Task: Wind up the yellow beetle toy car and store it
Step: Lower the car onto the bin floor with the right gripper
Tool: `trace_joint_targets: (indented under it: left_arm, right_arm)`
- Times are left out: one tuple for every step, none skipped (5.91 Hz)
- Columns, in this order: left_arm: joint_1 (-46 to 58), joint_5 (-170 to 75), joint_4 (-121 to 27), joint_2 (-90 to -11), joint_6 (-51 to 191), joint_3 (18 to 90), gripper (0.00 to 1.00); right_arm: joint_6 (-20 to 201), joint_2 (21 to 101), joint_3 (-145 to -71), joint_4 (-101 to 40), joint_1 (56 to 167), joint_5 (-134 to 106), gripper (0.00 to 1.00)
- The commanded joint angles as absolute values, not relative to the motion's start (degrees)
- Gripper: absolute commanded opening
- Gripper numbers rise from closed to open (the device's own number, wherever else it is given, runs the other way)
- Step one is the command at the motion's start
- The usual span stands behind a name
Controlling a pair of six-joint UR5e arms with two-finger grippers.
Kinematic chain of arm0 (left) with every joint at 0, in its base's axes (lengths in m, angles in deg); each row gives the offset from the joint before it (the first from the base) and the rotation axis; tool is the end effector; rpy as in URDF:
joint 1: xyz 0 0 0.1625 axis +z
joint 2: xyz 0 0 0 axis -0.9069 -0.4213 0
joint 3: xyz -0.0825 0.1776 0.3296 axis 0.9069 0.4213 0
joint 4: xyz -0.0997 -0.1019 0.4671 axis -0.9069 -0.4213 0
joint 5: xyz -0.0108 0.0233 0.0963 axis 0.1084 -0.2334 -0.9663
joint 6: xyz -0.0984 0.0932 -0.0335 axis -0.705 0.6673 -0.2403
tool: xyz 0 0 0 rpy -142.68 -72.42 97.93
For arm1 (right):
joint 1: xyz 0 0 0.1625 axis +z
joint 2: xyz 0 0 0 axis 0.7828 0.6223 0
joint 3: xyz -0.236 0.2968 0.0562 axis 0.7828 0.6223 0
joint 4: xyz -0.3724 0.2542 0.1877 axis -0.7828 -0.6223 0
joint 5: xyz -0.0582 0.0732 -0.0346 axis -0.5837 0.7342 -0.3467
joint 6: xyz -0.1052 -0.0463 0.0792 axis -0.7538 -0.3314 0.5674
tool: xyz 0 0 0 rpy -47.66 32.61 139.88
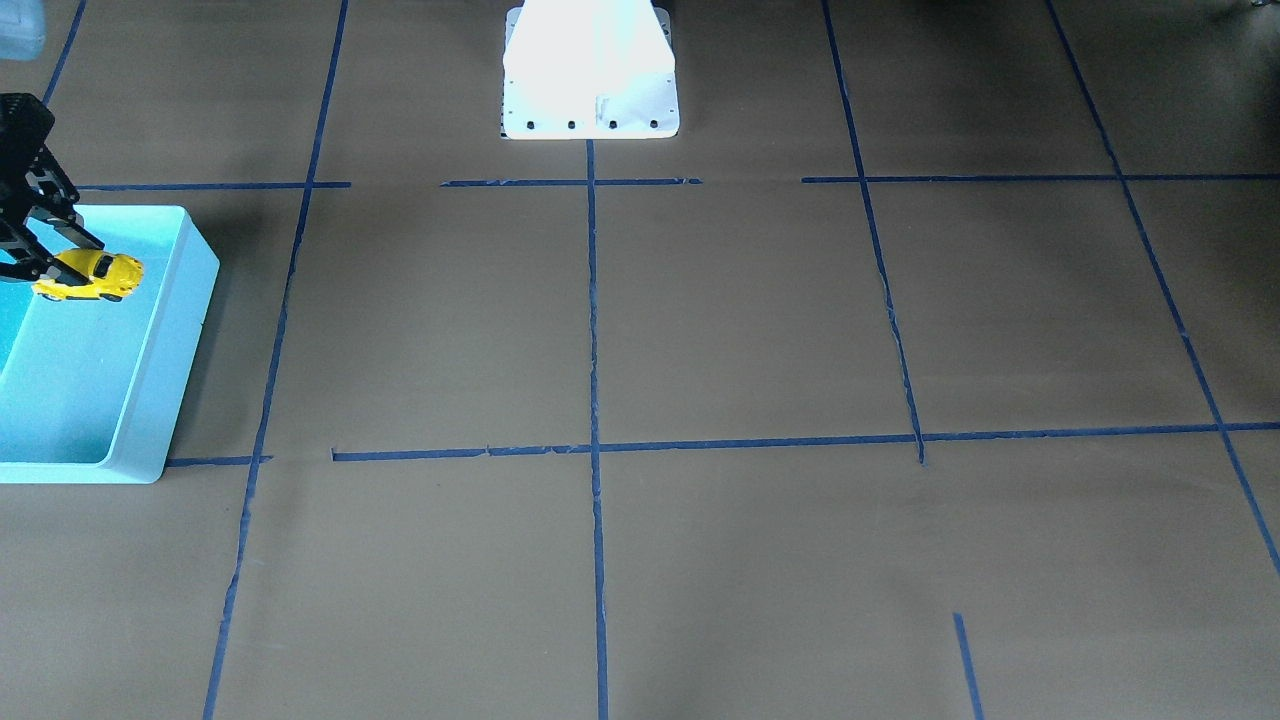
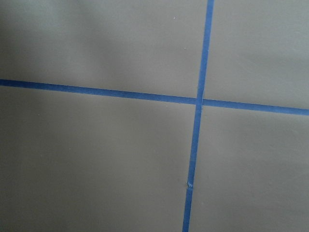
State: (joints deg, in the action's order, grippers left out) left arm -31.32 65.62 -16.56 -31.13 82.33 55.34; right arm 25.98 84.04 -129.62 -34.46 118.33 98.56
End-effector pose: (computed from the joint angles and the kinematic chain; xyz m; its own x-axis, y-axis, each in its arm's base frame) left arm -0.0984 -0.5610 0.6269 0.6997 -0.1412 -0.7004 0.1391 0.9884 -0.0603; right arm -0.1878 -0.5231 0.4003 0.0805 -0.9965 0.0214 0.5920 0.0650 0.8033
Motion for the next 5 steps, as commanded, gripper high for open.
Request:
trace_joint_targets:
  left_arm:
    - [-32.7,65.6,-16.5,-33.3,82.0,54.0,1.00]
    - [-29.3,65.7,-16.4,-35.4,81.9,52.2,1.00]
    - [-25.7,65.8,-16.3,-36.9,81.8,52.6,1.00]
    - [-24.9,66.0,-16.2,-38.1,81.8,53.0,1.00]
    - [-21.6,66.3,-16.7,-38.6,82.1,52.8,1.00]
  right_arm:
    - [18.7,86.5,-126.8,-34.0,119.5,98.0,0.00]
    - [18.1,86.4,-123.3,-33.7,119.1,95.4,0.00]
    - [18.7,86.5,-119.7,-27.8,117.6,93.8,0.00]
    - [20.6,87.2,-114.0,-19.7,117.5,94.0,0.00]
    - [28.7,87.2,-113.5,-14.3,114.2,93.7,0.00]
